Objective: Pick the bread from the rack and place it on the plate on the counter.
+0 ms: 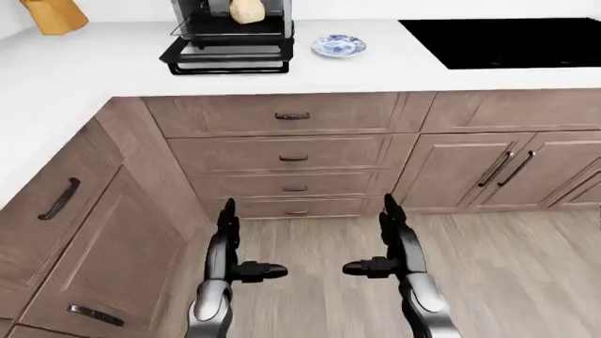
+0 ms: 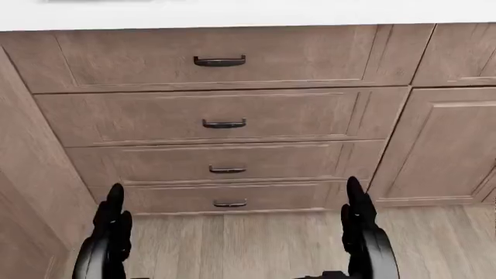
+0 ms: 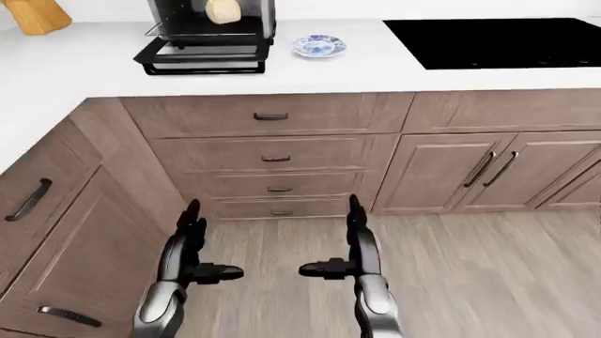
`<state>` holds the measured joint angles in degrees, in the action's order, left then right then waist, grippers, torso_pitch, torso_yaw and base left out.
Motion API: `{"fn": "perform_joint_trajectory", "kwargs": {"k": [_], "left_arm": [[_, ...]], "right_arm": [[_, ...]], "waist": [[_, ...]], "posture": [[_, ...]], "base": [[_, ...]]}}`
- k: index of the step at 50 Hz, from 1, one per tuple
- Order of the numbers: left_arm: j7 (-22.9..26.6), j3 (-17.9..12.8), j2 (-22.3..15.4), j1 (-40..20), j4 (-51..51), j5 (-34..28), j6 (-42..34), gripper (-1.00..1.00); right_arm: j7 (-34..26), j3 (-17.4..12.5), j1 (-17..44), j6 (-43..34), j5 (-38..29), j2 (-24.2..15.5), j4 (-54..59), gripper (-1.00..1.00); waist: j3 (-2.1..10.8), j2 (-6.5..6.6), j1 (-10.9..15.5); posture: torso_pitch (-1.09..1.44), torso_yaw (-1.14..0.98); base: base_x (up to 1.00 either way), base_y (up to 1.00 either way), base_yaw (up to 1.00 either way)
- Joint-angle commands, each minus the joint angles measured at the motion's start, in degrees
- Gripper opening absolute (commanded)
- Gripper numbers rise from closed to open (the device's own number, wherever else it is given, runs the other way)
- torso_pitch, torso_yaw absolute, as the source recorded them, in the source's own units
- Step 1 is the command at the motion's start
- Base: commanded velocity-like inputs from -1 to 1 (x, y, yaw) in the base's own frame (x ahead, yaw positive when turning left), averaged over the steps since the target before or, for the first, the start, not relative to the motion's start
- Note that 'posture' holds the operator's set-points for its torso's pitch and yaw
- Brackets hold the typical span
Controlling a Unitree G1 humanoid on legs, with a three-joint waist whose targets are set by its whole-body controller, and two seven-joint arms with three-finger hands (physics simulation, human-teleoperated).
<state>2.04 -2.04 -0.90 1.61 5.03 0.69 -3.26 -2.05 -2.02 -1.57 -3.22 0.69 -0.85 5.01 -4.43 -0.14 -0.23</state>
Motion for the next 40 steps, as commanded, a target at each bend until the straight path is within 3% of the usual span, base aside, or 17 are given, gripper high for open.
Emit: {"fn": "perform_joint_trajectory", "kwargs": {"k": [1, 3, 4, 5, 7, 8, 13, 22, 23, 24, 27, 30, 32, 35, 36, 37, 40], "left_arm": [[0.60, -0.48, -1.26, -3.22, -16.01, 1.01, -6.87, 1.00], [0.88, -1.15, -1.40, -4.03, -20.16, 1.03, -11.33, 1.00], [0.87, -1.35, -1.39, -4.35, -20.92, 0.96, -12.08, 1.00], [1.02, -1.46, -1.48, -4.79, -23.05, 1.12, -14.29, 1.00], [1.13, -1.77, -1.86, -6.45, -25.97, 0.94, -17.56, 1.00], [1.27, -1.91, -2.02, -7.17, -26.40, 0.86, -18.35, 1.00], [1.21, -2.72, -3.16, -12.37, -27.92, 0.20, -22.89, 1.00], [-0.44, -6.99, -7.78, -25.11, -30.24, 3.77, -33.35, 1.00], [-0.70, -7.42, -8.59, -26.49, -30.23, 4.02, -34.08, 1.00], [-0.79, -7.61, -8.96, -27.06, -30.30, 4.48, -34.67, 1.00], [-1.31, -8.31, -10.53, -29.54, -31.02, 5.26, -36.65, 1.00], [-1.55, -8.65, -11.44, -30.53, -31.03, 5.82, -37.28, 1.00], [-2.02, -8.69, -11.88, -31.73, -31.00, 5.99, -38.03, 1.00], [-2.60, -9.05, -12.53, -33.03, -31.39, 6.54, -39.09, 1.00], [-2.91, -9.34, -12.70, -33.32, -31.37, 6.70, -39.12, 1.00], [-3.00, -9.25, -12.94, -33.42, -31.29, 6.70, -39.09, 1.00], [-3.66, -9.62, -13.83, -34.66, -31.50, 6.87, -39.73, 1.00]], "right_arm": [[0.81, -1.81, 2.27, -5.26, 1.32, -1.26, -16.81, 1.00], [0.80, -2.26, 2.71, -8.11, 1.57, -1.26, -20.32, 1.00], [0.76, -2.42, 2.90, -8.78, 1.68, -1.24, -20.99, 1.00], [0.80, -2.50, 3.61, -10.54, 1.78, -1.36, -22.85, 1.00], [1.18, -2.88, 6.03, -14.40, 1.89, -1.83, -26.13, 1.00], [1.30, -3.10, 6.89, -15.71, 1.94, -2.00, -27.11, 1.00], [1.72, -3.78, 12.30, -21.25, 2.52, -3.12, -30.08, 1.00], [3.43, -4.62, 25.82, -29.20, 4.05, -6.06, -30.65, 1.00], [3.54, -4.44, 27.59, -29.59, 3.97, -6.41, -29.90, 1.00], [3.62, -4.47, 28.34, -29.81, 4.08, -6.55, -29.55, 1.00], [3.85, -4.64, 31.71, -30.34, 4.42, -7.22, -27.99, 1.00], [4.03, -4.87, 33.45, -30.99, 4.90, -7.89, -27.75, 1.00], [4.20, -4.85, 34.15, -31.49, 5.10, -8.19, -28.14, 1.00], [4.14, -5.14, 34.64, -32.66, 5.60, -8.62, -29.35, 1.00], [4.16, -5.34, 34.74, -33.20, 5.85, -8.79, -30.01, 1.00], [4.18, -5.42, 34.80, -33.70, 5.97, -8.98, -30.53, 1.00], [4.27, -5.79, 35.56, -35.32, 6.66, -9.46, -31.99, 1.00]], "waist": [[0.05, -0.45, -0.12], [4.06, -0.04, 0.31], [1.98, -0.12, 0.21], [1.28, -0.54, 0.26], [3.96, -0.55, 0.37], [4.35, -0.53, 0.39], [5.16, -0.30, 0.54], [5.05, -0.15, 0.47], [6.29, 0.23, 0.36], [4.88, 0.20, 0.31], [3.00, 0.03, -0.06], [3.23, 0.21, -0.35], [3.11, 1.92, -0.82], [3.16, 6.31, -0.95], [2.39, 4.06, -0.72], [2.33, 4.78, -1.11], [2.93, 3.45, -0.40]], "posture": [[0.00, 0.00], [0.00, 0.00], [0.00, 0.00], [0.00, 0.00], [0.00, 0.00], [0.00, 0.00], [0.00, 0.00], [0.00, 0.00], [0.00, 0.00], [0.00, 0.00], [0.00, 0.00], [0.00, 0.00], [0.00, 0.00], [0.00, 0.00], [0.00, 0.00], [0.00, 0.00], [0.00, 0.00]], "base": [[0.00, 0.00, 0.00], [0.00, 0.00, 0.00], [0.00, 0.00, 0.00], [0.00, 0.00, 0.00], [0.00, 0.00, 0.00], [0.00, 0.00, 0.00], [0.00, 0.00, 0.00], [0.00, 0.00, 0.00], [0.16, 0.06, 0.00], [0.17, 0.07, 0.00], [0.33, 0.23, 0.00], [0.35, 0.25, 0.00], [0.35, 0.25, 0.00], [0.36, 0.25, 0.00], [0.37, 0.24, 0.00], [0.37, 0.24, 0.00], [0.36, 0.24, 0.00]]}}
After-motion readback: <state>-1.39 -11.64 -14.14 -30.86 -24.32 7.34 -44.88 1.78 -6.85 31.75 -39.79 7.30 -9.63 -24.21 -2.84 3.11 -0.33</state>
